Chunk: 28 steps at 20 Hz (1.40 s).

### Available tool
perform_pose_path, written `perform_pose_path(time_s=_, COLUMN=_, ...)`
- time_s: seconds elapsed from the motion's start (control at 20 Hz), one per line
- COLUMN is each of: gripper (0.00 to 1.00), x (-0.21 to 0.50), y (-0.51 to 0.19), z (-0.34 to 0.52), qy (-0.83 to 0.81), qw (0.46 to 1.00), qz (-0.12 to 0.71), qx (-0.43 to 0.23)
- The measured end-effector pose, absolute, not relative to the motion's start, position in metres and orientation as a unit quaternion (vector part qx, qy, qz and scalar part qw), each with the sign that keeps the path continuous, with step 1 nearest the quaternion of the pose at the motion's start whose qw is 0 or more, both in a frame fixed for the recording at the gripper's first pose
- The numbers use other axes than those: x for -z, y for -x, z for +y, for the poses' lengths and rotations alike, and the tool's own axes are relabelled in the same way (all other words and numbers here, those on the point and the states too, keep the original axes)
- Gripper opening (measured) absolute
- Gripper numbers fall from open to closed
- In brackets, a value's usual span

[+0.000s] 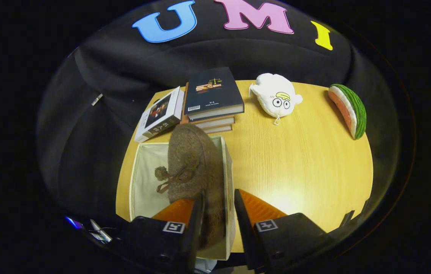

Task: Open the storage box then place both shoes into the box .Put the left shoe in first, then the right shoe, with the right side of both shoes facing outward in a uniform manner.

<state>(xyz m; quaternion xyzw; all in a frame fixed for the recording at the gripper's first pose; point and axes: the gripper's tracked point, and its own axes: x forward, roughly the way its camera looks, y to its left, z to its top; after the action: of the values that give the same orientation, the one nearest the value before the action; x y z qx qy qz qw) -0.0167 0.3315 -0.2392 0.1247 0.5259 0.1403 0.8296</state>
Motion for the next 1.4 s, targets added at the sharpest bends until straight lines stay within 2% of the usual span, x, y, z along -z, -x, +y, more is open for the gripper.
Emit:
perform_pose_path(time_s=0.05, gripper=0.69, x=0.241, y=0.023, z=0.332, qy=-0.127, qw=0.826, qz=0.529, qx=-0.148)
perform_pose_path(time_s=0.2, gripper=0.9, x=0.232, y=0.029, z=0.327, qy=-0.147, qw=0.829, qz=0.517, qx=-0.154)
perform_pose_path(time_s=0.35, gripper=0.9, x=0.222, y=0.028, z=0.323, qy=-0.162, qw=0.834, qz=0.505, qx=-0.155)
perform_pose_path(time_s=0.5, gripper=0.97, x=0.219, y=0.024, z=0.315, qy=-0.167, qw=0.839, qz=0.494, qx=-0.154)
perform_pose_path(time_s=1.05, gripper=0.97, x=0.214, y=-0.015, z=0.322, qy=-0.199, qw=0.852, qz=0.464, qx=-0.138)
perform_pose_path(time_s=1.4, gripper=0.97, x=0.178, y=-0.029, z=0.262, qy=-0.188, qw=0.906, qz=0.357, qx=-0.126)
